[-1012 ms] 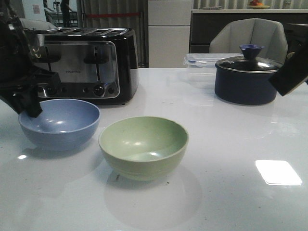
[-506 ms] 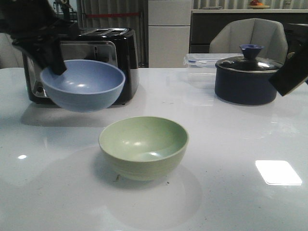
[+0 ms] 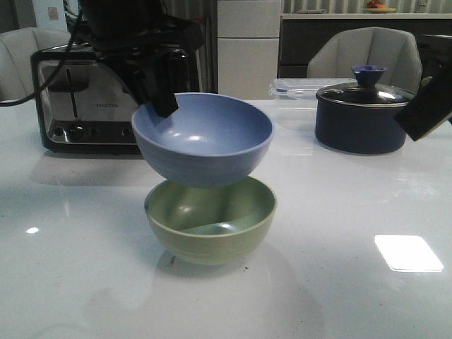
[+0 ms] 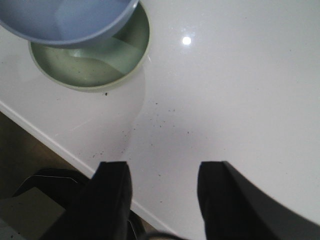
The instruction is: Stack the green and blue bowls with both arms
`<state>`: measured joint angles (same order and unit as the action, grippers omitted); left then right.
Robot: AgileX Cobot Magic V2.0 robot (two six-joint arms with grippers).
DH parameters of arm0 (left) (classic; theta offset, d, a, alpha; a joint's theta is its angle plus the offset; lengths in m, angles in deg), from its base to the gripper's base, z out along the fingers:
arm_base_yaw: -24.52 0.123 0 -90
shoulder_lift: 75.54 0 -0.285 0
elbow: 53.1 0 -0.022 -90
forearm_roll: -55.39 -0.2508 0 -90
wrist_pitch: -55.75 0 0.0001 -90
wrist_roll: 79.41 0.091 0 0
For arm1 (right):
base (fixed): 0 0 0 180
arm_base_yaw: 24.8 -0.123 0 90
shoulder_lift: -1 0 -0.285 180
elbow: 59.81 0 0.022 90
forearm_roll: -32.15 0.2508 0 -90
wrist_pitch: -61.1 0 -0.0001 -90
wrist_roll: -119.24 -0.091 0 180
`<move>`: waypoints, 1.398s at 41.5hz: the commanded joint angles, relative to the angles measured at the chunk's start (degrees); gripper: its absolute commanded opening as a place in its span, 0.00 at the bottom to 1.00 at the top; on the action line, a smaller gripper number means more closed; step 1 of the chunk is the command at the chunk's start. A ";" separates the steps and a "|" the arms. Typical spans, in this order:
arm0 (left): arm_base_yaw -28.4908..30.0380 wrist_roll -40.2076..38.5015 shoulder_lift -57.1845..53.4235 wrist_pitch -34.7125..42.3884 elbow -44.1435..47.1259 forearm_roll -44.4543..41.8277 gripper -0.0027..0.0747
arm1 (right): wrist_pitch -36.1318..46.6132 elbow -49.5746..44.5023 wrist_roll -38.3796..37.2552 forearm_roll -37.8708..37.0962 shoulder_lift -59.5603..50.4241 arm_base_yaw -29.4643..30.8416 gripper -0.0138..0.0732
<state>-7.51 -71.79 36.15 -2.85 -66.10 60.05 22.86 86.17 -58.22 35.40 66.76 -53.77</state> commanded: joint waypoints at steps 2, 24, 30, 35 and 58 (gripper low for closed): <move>-0.59 0.15 -1.27 1.52 -1.51 0.77 0.15 | 2.88 1.59 0.70 -0.37 -1.09 -0.05 0.66; -0.87 0.15 4.20 2.03 -0.68 3.60 0.15 | 2.88 1.59 0.70 -0.37 -1.09 -0.05 0.66; -0.87 1.04 4.63 2.03 -0.68 3.38 0.16 | 2.88 1.59 0.70 -0.37 -1.09 -0.05 0.66; -0.87 1.16 4.63 2.03 -0.68 3.38 0.24 | 2.88 1.59 0.70 -0.37 -1.09 -0.05 0.66; -0.75 1.16 -5.67 -0.67 1.03 -2.52 0.49 | 2.88 1.59 0.70 -0.37 -1.09 -0.05 0.66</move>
<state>-7.89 -70.70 37.71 -4.12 -64.77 57.60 22.86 86.17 -58.22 35.40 66.76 -53.77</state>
